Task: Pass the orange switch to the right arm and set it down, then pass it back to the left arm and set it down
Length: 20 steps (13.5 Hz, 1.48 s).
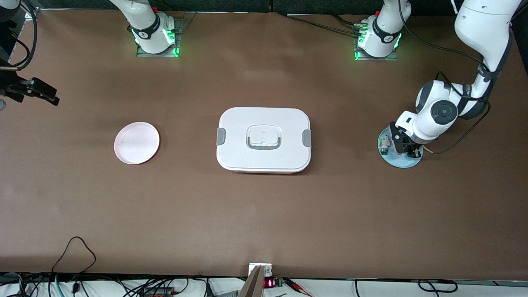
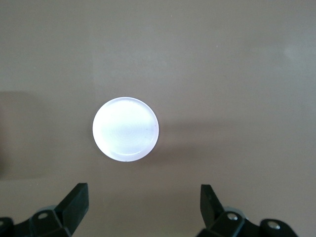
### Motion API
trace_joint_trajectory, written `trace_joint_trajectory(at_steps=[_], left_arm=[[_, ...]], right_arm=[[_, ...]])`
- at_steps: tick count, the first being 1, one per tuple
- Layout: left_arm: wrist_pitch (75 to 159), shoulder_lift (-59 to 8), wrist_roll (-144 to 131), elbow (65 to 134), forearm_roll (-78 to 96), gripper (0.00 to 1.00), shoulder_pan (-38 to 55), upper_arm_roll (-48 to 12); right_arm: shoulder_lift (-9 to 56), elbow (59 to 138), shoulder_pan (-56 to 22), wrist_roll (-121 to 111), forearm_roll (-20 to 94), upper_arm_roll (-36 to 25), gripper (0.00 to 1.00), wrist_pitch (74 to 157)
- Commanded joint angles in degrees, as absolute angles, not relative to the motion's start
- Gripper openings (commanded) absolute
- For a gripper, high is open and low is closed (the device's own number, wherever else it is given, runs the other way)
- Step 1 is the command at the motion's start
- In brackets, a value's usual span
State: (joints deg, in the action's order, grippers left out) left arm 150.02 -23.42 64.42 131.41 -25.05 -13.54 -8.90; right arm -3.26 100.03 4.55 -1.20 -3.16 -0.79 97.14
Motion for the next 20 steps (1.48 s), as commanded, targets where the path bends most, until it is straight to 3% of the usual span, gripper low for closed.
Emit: trace_joint_trajectory(at_steps=[1, 11, 15, 20], left_arm=[[151.26, -25.66, 63.46, 131.40, -27.07, 1.00, -15.12, -9.23], [140.20, -20.76, 58.63, 125.95, -22.09, 1.00, -15.12, -10.72], [131.24, -14.43, 58.45, 124.99, -10.66, 1.00, -15.12, -11.43], [117.35, -12.84, 55.56, 116.20, -2.29, 1.00, -15.12, -11.60]], right_arm=[[-2.82, 97.65, 4.66, -0.97, -2.20, -1.14, 1.00, 96.24], [-1.49, 95.45, 3.43, -1.66, -2.11, -0.44, 1.00, 93.16], [-1.58, 95.45, 3.34, -2.37, -2.11, -0.44, 1.00, 92.99], [-1.58, 95.45, 3.43, -2.46, -2.11, -0.44, 1.00, 92.99]])
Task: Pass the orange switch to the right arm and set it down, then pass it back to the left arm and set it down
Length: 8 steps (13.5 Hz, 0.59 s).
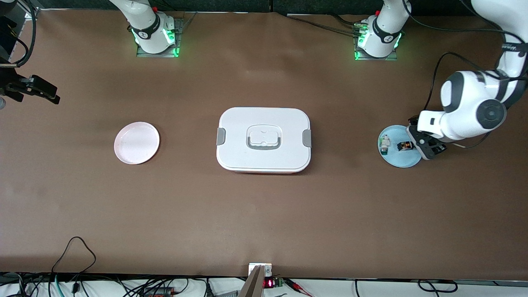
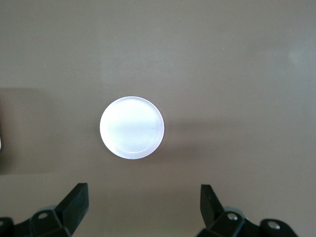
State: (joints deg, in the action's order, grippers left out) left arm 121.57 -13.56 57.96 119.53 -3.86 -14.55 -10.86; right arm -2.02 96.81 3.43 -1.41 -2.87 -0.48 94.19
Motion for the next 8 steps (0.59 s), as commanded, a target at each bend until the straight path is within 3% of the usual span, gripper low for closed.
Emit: trace_joint_trajectory(at_steps=[1, 6, 8], left_arm=[[116.38, -12.31, 53.98, 115.58, -2.20, 1.00, -15.12, -11.60], [114.62, -6.43, 46.50, 114.79, -1.93, 1.00, -15.12, -13.09], [110.68, -6.41, 46.49, 109.81, -1.85, 1.00, -15.03, -13.10]], right_arm=[[-1.67, 95.45, 3.43, -2.46, -2.11, -0.44, 1.00, 92.99], [-1.67, 95.45, 3.43, -2.37, -2.11, -0.44, 1.00, 92.20], [-1.76, 95.45, 3.34, -2.37, -2.11, -0.35, 1.00, 92.20]])
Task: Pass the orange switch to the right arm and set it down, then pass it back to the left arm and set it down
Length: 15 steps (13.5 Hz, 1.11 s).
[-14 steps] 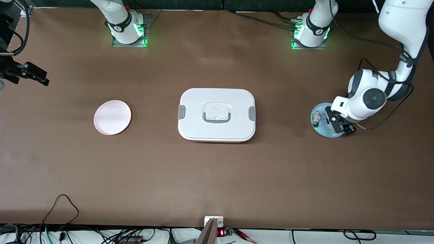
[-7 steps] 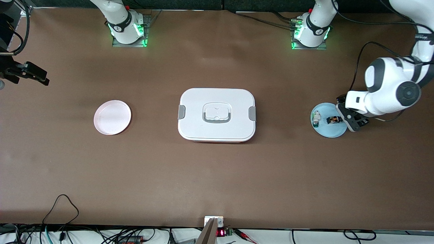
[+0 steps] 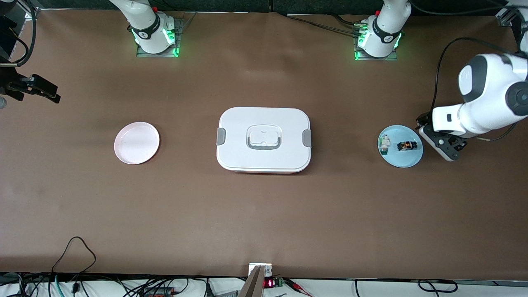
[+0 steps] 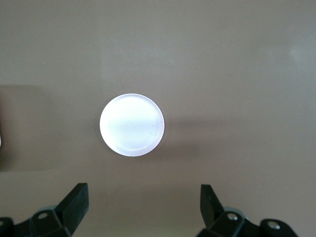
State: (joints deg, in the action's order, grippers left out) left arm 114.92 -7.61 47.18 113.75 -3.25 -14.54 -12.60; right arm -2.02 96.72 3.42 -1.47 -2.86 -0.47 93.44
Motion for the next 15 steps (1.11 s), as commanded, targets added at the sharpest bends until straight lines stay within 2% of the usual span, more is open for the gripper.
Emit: trace_joint_trajectory(at_steps=[1, 5, 9, 12, 15], left_arm=[[108.74, -6.50, 46.15, 107.69, -1.58, 1.00, -14.68, -13.18], [104.08, -6.33, 32.82, 101.18, -0.71, 1.00, -14.50, -14.50], [88.02, -5.80, 13.86, 92.30, 1.49, 1.00, -14.59, -17.31], [85.00, -0.02, 5.55, 91.49, 2.64, 1.00, -14.59, -19.07], [84.72, 1.40, 2.99, 92.37, 2.55, 1.00, -14.59, -19.42]], right_arm=[[-1.76, 95.45, 3.34, -2.37, -2.20, -0.18, 1.00, 92.20], [-1.76, 95.45, 3.34, -2.29, -2.11, -0.18, 1.00, 92.20], [-1.67, 95.45, 3.34, -2.29, -2.11, -0.18, 1.00, 92.20], [-1.76, 95.45, 3.34, -2.20, -2.20, -0.09, 1.00, 92.20], [-1.67, 95.45, 3.43, -2.37, -2.11, -0.18, 1.00, 92.20]])
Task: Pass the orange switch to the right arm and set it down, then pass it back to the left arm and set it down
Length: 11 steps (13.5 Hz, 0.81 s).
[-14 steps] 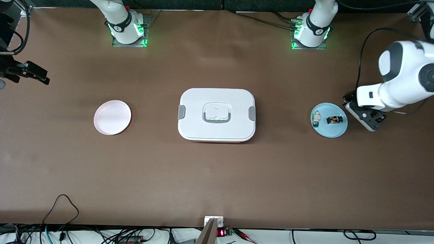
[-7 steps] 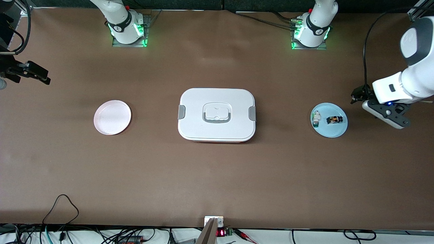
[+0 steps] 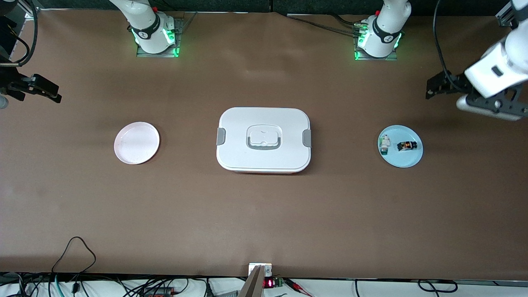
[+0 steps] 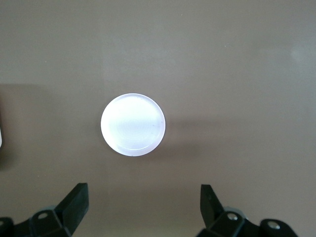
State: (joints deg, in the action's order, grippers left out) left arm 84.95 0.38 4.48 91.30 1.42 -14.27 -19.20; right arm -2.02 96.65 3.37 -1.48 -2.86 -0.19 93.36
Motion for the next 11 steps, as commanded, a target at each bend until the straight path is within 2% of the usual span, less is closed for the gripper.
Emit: trace_joint_trajectory(at_steps=[1, 4, 6, 7, 11], left_arm=[[84.99, 1.32, 3.25, 92.20, 2.29, 1.00, -14.68, -19.34], [84.90, 1.49, 2.99, 92.11, 3.43, 1.00, -13.73, -18.11], [85.16, 1.41, 3.43, 91.76, 2.46, 1.00, -3.83, -8.75], [85.08, 1.41, 3.78, 91.76, 2.37, 1.00, -1.43, -6.61], [85.52, 0.53, 5.88, 91.49, 1.76, 1.00, 2.98, -3.17]], right_arm=[[-1.58, 95.45, 3.51, -2.29, -2.20, -0.18, 1.00, 92.20], [-1.58, 95.45, 3.60, -2.37, -2.11, -0.26, 1.00, 92.20], [-1.58, 95.45, 3.60, -2.29, -2.11, -0.26, 1.00, 92.20], [-1.58, 95.54, 3.60, -2.29, -2.11, -0.26, 1.00, 92.20], [-1.58, 95.71, 3.60, -2.11, -2.20, -0.26, 1.00, 92.20]])
